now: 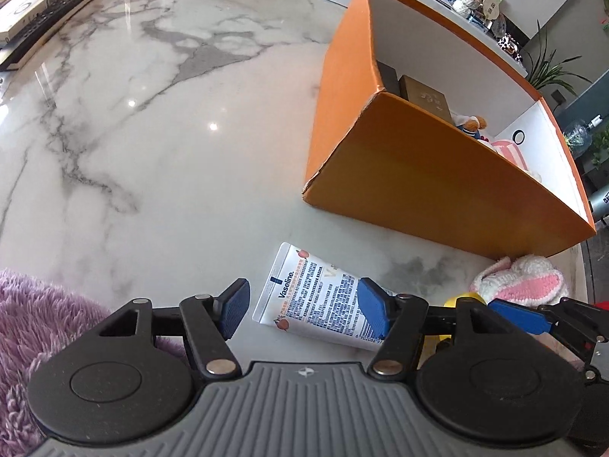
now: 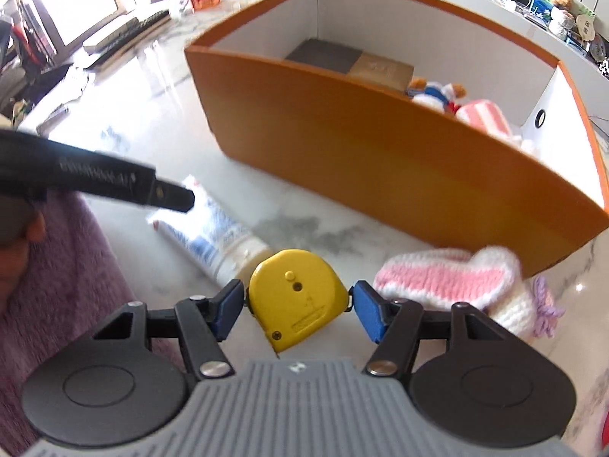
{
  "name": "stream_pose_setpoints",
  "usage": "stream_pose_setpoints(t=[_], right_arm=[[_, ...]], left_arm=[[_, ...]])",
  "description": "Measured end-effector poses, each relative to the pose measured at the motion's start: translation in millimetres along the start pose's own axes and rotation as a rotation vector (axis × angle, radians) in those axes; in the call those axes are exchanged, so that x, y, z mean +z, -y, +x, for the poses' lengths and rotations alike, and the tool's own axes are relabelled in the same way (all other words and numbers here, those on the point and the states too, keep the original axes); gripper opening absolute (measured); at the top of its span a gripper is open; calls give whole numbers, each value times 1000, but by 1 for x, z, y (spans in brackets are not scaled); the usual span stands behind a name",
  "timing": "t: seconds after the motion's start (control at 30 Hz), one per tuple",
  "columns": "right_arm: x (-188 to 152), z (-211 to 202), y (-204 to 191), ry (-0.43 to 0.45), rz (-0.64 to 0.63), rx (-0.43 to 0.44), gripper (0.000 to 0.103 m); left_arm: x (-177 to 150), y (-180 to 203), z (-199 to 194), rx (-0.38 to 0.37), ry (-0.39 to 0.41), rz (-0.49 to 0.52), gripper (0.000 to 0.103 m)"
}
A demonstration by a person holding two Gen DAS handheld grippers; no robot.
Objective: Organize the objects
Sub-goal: 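Grasp the yellow tape measure with the right tool while the left lifts the Vaseline tube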
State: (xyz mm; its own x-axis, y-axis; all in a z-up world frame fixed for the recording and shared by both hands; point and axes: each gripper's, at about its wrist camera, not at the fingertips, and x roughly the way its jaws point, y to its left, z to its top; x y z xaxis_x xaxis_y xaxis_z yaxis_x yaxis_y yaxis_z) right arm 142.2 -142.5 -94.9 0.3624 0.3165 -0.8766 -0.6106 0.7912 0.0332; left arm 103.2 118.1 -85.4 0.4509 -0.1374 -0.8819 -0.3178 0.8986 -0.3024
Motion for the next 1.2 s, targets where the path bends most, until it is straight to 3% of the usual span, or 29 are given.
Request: stream_pose_setpoints(t=[0.17,0.4,0.5,0.87,1.2], right_arm=[[12,-3,-9,32,30,39,65],[7,17,-13,-9,1,-11,64],[5,22,-4,-23,43,12,62],[-2,35,-7,-41,17,-27,62],[-4,34,0,-36,38,-61,62]], left_arm=[[2,-6,5,-23,-20,-36,74],[5,-14,9,-47,-36,-89,73],[6,-16,10,-49,-33,-111,73],[6,-11,11,-30,-56,-74,71],[1,-13,3,-71,-106,-40,47]])
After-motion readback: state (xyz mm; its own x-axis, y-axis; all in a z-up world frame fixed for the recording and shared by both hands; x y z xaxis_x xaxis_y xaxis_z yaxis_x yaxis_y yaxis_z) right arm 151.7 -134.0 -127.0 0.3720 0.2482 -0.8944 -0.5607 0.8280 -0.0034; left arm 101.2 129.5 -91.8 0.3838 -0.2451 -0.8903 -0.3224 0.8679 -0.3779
